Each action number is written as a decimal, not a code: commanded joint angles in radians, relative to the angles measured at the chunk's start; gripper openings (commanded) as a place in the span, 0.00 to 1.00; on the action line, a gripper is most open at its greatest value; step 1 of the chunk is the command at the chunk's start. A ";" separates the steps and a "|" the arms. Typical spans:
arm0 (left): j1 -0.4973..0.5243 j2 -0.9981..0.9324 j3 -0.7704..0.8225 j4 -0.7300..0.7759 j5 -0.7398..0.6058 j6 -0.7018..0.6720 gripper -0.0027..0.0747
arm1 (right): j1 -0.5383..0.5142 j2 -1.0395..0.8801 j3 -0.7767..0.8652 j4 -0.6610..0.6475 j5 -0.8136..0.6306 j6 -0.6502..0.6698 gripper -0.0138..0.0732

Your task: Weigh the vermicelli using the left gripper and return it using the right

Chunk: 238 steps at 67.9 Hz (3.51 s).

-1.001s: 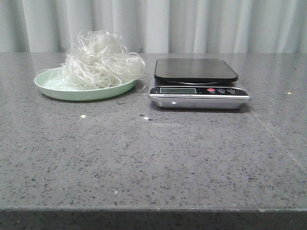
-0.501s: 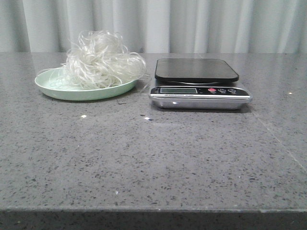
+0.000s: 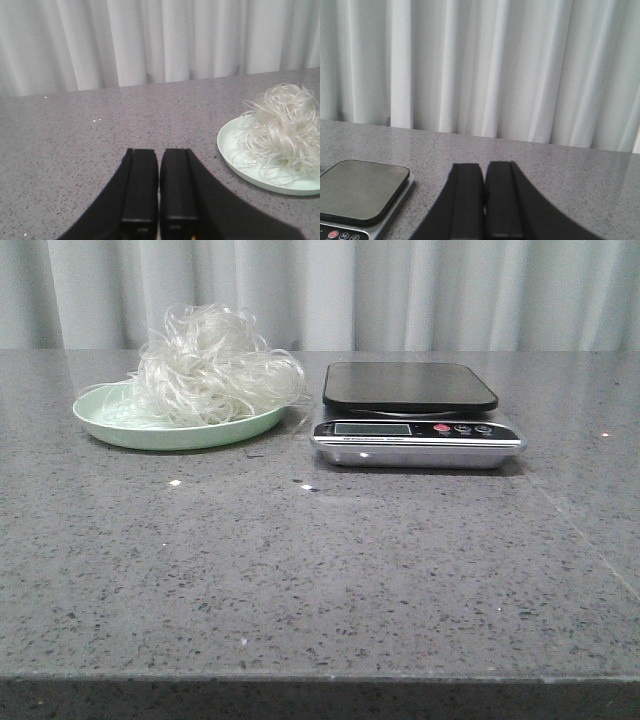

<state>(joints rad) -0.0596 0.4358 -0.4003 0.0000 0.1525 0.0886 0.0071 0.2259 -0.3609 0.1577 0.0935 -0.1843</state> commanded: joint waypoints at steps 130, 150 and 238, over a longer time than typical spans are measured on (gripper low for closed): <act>0.043 -0.460 0.412 -0.063 -0.073 -0.006 0.21 | -0.005 0.010 -0.026 0.005 -0.078 -0.007 0.33; 0.043 -0.460 0.412 -0.063 -0.073 -0.006 0.21 | -0.005 -0.007 0.082 -0.010 -0.037 0.030 0.33; 0.043 -0.460 0.412 -0.063 -0.076 -0.006 0.21 | -0.005 -0.253 0.381 -0.030 -0.108 0.154 0.33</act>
<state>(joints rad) -0.0189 -0.0035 0.0040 -0.0547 0.1533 0.0886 0.0071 -0.0108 0.0277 0.1290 0.0707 -0.0315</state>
